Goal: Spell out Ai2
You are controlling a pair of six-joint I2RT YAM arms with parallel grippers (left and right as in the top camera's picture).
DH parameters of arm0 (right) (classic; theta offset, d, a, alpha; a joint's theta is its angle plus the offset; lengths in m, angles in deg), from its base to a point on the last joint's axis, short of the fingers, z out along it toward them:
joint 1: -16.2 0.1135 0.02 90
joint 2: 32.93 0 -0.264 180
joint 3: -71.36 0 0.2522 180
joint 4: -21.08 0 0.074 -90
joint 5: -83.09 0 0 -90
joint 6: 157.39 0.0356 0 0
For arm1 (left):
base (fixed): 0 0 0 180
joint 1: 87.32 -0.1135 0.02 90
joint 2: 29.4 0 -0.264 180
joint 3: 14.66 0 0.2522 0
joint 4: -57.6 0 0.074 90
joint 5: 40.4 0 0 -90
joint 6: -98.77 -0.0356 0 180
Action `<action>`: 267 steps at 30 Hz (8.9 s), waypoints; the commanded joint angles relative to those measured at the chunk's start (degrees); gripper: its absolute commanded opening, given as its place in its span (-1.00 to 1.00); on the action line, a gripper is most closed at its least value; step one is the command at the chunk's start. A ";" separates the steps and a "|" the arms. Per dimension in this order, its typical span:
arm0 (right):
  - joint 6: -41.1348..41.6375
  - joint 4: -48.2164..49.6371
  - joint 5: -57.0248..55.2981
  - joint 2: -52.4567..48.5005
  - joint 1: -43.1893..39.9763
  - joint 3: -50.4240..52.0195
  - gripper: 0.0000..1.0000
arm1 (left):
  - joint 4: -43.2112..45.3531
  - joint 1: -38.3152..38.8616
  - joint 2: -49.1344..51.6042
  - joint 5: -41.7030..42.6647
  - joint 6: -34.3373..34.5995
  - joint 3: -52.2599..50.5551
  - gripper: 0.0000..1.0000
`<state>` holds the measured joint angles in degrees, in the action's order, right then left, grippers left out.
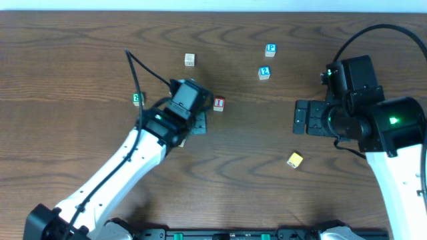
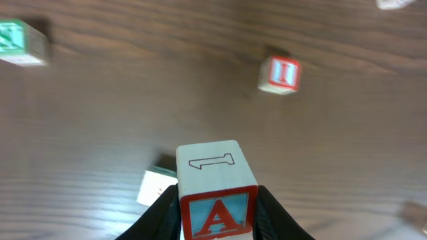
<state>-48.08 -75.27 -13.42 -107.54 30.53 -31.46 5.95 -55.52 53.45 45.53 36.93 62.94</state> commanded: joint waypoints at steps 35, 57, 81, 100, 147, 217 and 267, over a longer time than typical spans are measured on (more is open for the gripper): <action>3.65 7.85 -0.46 0.46 0.26 12.63 0.99 | -2.99 -8.90 33.51 16.22 -18.82 24.00 -0.46; 3.61 11.65 0.11 5.53 1.95 12.90 0.99 | -2.32 -8.92 33.53 14.19 -19.15 23.98 -0.35; 3.61 11.45 0.09 5.51 1.95 12.90 0.98 | -2.05 -8.90 34.51 13.75 -18.32 23.28 -0.36; 3.61 11.65 -0.13 5.51 1.95 12.90 0.98 | 0.02 -8.92 37.66 14.21 -17.22 23.47 -0.08; 4.02 10.95 -0.61 5.51 1.95 12.90 0.98 | -2.29 -12.55 36.98 9.60 -14.49 20.98 -0.27; 4.02 11.06 -1.05 5.49 1.92 12.90 0.98 | 4.70 -10.69 36.98 16.26 -10.75 20.96 -0.13; 8.11 13.05 -7.04 1.29 1.84 12.52 0.98 | -13.90 -13.42 10.08 -1.75 -16.22 27.26 0.91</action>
<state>-41.74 -62.77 -18.16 -104.35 31.93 -18.61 -5.24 -68.90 68.01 47.30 22.85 88.20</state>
